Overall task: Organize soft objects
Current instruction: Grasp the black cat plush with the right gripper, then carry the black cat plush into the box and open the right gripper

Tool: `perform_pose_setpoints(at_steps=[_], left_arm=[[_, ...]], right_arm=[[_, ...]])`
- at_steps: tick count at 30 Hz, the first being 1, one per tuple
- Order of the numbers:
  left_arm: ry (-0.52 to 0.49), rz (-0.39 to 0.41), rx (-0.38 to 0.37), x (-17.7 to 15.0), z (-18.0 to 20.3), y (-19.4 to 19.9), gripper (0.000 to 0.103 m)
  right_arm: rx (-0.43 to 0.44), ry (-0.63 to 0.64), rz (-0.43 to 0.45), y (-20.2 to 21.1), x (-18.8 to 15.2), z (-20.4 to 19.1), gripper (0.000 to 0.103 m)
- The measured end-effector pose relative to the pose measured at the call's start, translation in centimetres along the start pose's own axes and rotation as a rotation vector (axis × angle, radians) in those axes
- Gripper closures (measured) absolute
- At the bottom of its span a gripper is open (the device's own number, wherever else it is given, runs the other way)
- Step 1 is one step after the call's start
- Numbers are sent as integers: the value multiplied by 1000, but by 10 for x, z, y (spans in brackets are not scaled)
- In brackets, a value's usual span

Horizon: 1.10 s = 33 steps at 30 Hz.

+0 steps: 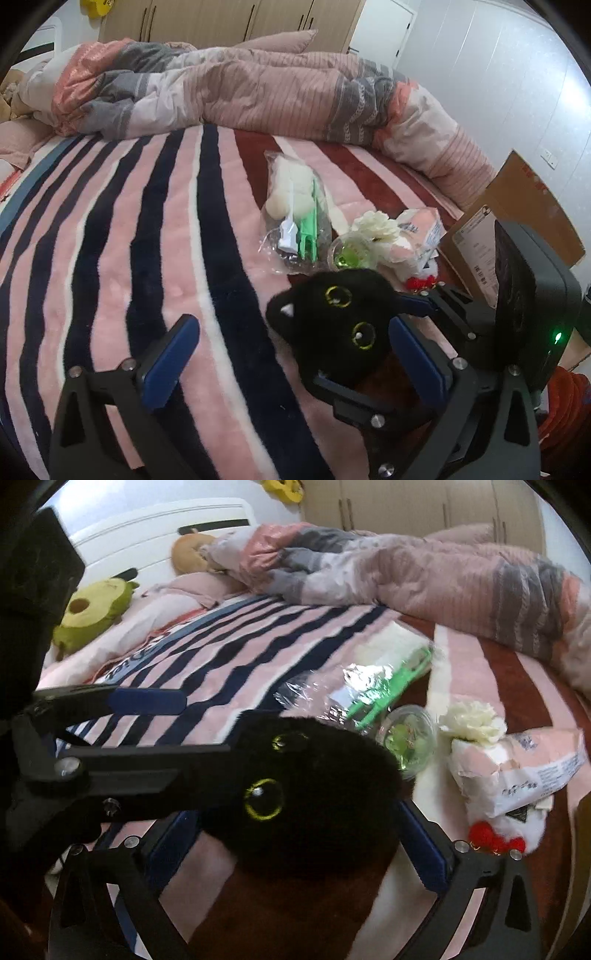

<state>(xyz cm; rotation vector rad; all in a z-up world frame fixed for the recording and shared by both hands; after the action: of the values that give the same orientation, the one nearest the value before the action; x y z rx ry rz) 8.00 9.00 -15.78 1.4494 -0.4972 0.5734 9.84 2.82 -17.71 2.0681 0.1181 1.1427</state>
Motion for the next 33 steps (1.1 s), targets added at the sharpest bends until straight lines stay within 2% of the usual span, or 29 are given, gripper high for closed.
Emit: perform_pose_setpoints(at_steps=[1, 6, 12, 13, 14, 15, 23, 27, 33], left_arm=[[-1, -7, -3, 0, 0, -3, 1], [-4, -27, -48, -2, 6, -10, 2], [-15, -32, -115, 0, 19, -9, 9], [-12, -32, -125, 1, 21, -8, 12], [-10, -29, -147, 1, 23, -5, 21], [-6, -25, -176, 2, 26, -1, 25], [-25, 42, -207, 14, 44, 41, 29], [-61, 101, -198, 28, 63, 74, 29], [-138, 197, -191, 57, 112, 129, 29]], right_arm=[[13, -6, 1, -1, 0, 1, 19], [16, 32, 6, 8, -5, -6, 33], [83, 47, 28, 27, -5, -11, 33], [90, 45, 33, 30, -5, -12, 33], [99, 40, 39, 34, -4, -11, 33], [101, 33, 44, 38, -3, -11, 33], [100, 55, 90, 84, 7, -24, 33], [88, 79, 138, 124, 18, -33, 33], [70, 102, 219, 200, 34, -33, 33]])
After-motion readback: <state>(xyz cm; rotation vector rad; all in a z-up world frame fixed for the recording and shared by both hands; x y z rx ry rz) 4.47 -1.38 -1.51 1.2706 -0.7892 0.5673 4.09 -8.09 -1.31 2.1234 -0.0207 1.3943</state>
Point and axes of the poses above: each gripper's, at about its wrist camera, not at the fingertips, and y roughly against the way its jaws point, z to its right, x to its top, the point moved 3 cm from there along -y, roughly the way its jaws point, and after that the axes turned 14 degrees about x, right-handed, at the moved point
